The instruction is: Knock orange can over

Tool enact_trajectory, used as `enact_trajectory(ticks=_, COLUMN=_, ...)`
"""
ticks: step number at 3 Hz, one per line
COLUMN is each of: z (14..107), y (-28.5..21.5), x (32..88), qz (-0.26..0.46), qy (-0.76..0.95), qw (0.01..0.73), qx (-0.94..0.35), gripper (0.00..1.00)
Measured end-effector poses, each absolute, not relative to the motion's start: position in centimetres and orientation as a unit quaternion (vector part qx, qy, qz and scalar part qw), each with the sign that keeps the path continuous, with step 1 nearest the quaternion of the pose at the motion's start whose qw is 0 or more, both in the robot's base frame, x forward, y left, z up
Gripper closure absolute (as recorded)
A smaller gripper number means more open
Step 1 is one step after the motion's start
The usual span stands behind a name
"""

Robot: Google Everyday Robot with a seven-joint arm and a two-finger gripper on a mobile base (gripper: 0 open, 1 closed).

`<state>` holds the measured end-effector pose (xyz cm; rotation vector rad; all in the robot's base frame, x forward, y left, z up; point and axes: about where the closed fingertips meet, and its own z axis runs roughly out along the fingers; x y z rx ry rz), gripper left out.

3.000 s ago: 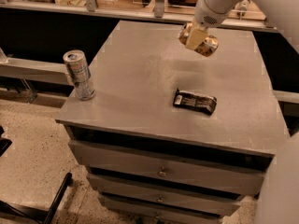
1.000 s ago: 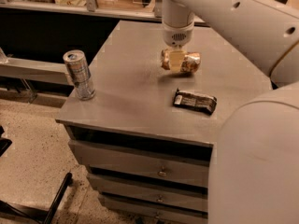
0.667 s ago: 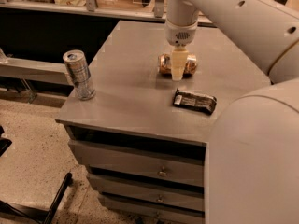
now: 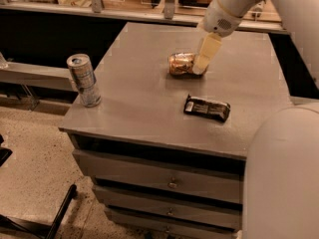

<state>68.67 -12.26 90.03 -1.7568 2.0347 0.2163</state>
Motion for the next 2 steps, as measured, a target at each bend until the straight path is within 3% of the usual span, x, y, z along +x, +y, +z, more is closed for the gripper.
enact_trajectory(ticks=1, z=92.9, y=-14.4, x=68.4, qz=0.139, qy=0.730, qw=0.326, qx=-0.584, gripper=0.00)
enact_trajectory(ticks=2, z=94.4, y=-15.5, x=69.4, qz=0.138, qy=0.730, qw=0.375, qx=-0.554, gripper=0.00)
